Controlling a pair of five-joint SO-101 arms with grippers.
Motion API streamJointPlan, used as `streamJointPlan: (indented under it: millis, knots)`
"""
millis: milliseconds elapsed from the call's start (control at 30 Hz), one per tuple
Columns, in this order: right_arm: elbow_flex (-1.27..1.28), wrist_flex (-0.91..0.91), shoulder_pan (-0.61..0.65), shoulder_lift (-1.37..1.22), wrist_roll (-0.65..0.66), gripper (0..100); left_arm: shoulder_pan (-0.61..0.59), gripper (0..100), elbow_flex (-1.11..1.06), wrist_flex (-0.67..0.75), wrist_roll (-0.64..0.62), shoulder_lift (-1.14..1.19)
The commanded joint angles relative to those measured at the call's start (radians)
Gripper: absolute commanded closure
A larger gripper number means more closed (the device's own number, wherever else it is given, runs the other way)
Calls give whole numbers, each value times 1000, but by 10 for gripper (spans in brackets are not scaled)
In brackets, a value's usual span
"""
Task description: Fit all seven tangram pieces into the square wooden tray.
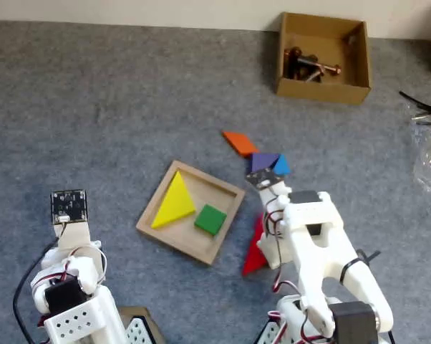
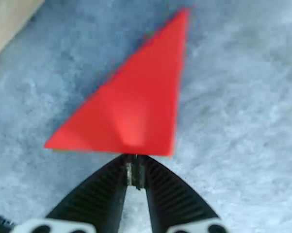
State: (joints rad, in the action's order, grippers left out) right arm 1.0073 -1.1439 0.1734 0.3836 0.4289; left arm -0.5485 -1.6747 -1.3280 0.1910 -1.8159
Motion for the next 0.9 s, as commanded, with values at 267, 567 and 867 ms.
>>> streamJointPlan:
  millis: [267, 567, 867]
  knots:
    - [-25, 154, -73, 36, 20, 988, 15, 995, -21, -9, -9, -5]
    - [-27, 242, -73, 36, 20, 988, 15, 995, -21, -9, -9, -5]
    - [-114, 248, -73, 36, 17, 988, 15, 995, -21, -9, -9, -5]
